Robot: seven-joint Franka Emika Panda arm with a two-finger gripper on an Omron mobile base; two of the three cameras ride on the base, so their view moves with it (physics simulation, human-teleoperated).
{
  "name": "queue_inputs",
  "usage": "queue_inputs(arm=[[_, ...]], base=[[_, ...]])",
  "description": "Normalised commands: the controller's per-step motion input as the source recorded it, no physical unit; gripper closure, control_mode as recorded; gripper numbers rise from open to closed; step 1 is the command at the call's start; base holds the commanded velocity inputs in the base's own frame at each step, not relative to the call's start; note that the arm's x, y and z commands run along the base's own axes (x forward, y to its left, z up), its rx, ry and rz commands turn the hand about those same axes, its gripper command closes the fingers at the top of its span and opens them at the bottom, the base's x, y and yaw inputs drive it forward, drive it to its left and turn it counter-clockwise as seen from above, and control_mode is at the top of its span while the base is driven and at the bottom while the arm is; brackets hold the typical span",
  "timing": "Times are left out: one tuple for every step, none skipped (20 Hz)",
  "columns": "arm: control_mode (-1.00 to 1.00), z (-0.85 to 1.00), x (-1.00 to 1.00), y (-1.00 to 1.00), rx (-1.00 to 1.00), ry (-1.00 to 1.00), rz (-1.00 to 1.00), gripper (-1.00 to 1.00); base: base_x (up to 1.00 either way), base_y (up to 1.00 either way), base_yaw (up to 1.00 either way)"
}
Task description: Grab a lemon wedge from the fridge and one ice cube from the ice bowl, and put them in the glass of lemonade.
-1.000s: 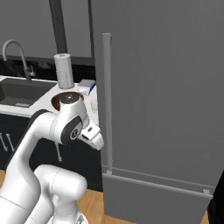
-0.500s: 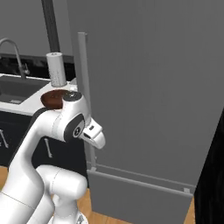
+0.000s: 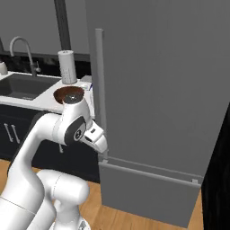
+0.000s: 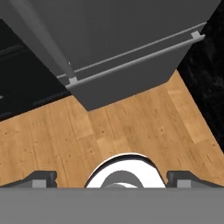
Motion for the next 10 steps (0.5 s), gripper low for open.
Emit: queue_inputs(arm=[[1.0, 0.0, 0.0, 0.0, 0.0, 0.0, 0.0, -1.0], [1.0, 0.0, 0.0, 0.0, 0.0, 0.0, 0.0, -1.0], [1.0, 0.0, 0.0, 0.0, 0.0, 0.0, 0.0, -1.0], [1.0, 0.0, 0.0, 0.0, 0.0, 0.0, 0.0, -1.0], [1.0, 0.0, 0.0, 0.0, 0.0, 0.0, 0.0, -1.0], [1.0, 0.0, 0.0, 0.0, 0.0, 0.0, 0.0, -1.0], [1.0, 0.0, 0.0, 0.0, 0.0, 0.0, 0.0, -1.0], [1.0, 0.0, 0.0, 0.0, 0.0, 0.0, 0.0, -1.0], [1.0, 0.0, 0.0, 0.0, 0.0, 0.0, 0.0, -1.0], [1.0, 0.0, 0.0, 0.0, 0.0, 0.0, 0.0, -1.0]], base=[[-0.56, 0.11, 0.0], [-0.56, 0.06, 0.0], [-0.51, 0.04, 0.0], [-0.45, 0.01, 0.0], [-0.44, 0.0, 0.0], [-0.4, 0.01, 0.0], [-0.33, 0.06, 0.0], [-0.29, 0.16, 0.0], [-0.24, 0.19, 0.0], [-0.25, 0.16, 0.0]])
